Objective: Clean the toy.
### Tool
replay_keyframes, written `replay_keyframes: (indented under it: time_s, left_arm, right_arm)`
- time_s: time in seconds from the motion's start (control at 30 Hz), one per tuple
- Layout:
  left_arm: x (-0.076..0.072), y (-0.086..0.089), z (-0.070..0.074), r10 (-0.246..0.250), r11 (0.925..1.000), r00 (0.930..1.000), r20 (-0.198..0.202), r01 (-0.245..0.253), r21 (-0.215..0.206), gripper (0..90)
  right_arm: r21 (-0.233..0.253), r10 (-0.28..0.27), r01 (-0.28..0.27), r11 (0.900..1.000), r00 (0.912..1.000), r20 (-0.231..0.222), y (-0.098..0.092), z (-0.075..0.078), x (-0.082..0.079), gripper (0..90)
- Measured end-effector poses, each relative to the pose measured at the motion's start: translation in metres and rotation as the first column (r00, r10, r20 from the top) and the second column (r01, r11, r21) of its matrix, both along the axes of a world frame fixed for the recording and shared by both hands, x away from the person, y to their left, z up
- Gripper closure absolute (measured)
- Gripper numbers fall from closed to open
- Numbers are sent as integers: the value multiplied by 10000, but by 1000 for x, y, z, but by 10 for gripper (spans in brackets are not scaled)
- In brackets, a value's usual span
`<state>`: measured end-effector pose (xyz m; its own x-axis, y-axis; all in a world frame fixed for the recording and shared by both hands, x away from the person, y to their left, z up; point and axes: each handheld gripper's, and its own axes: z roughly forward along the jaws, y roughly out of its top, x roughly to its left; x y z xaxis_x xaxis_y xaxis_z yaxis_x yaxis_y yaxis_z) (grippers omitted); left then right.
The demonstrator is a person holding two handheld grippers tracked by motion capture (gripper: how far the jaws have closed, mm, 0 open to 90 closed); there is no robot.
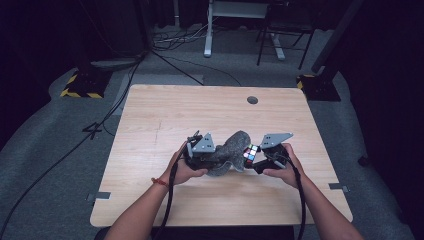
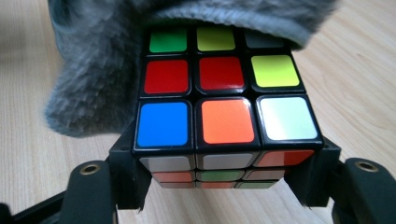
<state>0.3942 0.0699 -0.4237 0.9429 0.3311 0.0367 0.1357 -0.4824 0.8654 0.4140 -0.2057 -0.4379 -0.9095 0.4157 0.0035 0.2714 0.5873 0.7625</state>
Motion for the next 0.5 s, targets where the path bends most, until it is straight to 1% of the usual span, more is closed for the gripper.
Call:
replay_keyframes:
  time_s: [0.03, 0.07, 0.1, 0.13, 0.17, 0.2, 0.23, 0.3, 0.4, 0.47, 0.5]
  left_arm:
    - [0, 0, 0, 0, 10000, 10000, 0, 0, 0, 708]
    - [-1, -1, 3, -22, 9999, 10000, 53, 22, -102, 708]
    - [-4, -5, 6, -74, 9995, 9999, 152, 79, -318, 706]
    - [-4, -5, 6, -74, 9995, 9999, 152, 79, -318, 705]
    - [-6, -10, 9, 26, 9994, 9996, 265, -17, -341, 703]
    - [-6, -10, 9, 26, 9994, 9996, 265, -17, -341, 703]
    - [-5, -12, 10, 79, 9994, 9997, 242, -70, -352, 701]
    - [-4, -13, 9, 208, 9988, 9996, 165, -201, -449, 699]
    - [-1, -15, 6, 566, 9973, 9984, 72, -562, -469, 697]
    - [2, -16, 4, 633, 9971, 9980, -1, -633, -415, 696]
    - [3, -18, 2, 633, 9979, 9979, 126, -631, -136, 696]
  right_arm:
    - [0, 0, 0, 10000, 10000, 0, 0, 0, 0, 340]
    - [-44, 94, -94, 9999, 10000, -23, 3, -1, -1, 340]
    - [-202, 253, -253, 9995, 9997, -17, 9, -2, -2, 341]
    - [-202, 253, -253, 9995, 9997, -17, 9, -2, -2, 341]
    - [-318, 463, -463, 9984, 9989, 6, 16, -4, -4, 340]
    - [-318, 463, -463, 9984, 9989, 6, 16, -4, -4, 340]
    - [-422, 623, -622, 9972, 9981, 28, 20, -4, -6, 340]
    - [-458, 691, -688, 9966, 9976, 32, 22, -4, -7, 340]
    - [-578, 862, -860, 9946, 9963, 7, 28, -6, -9, 340]
    - [-622, 889, -885, 9941, 9960, 39, 29, -7, -10, 340]
    - [-738, 881, -875, 9934, 9961, 48, 31, -8, -10, 340]
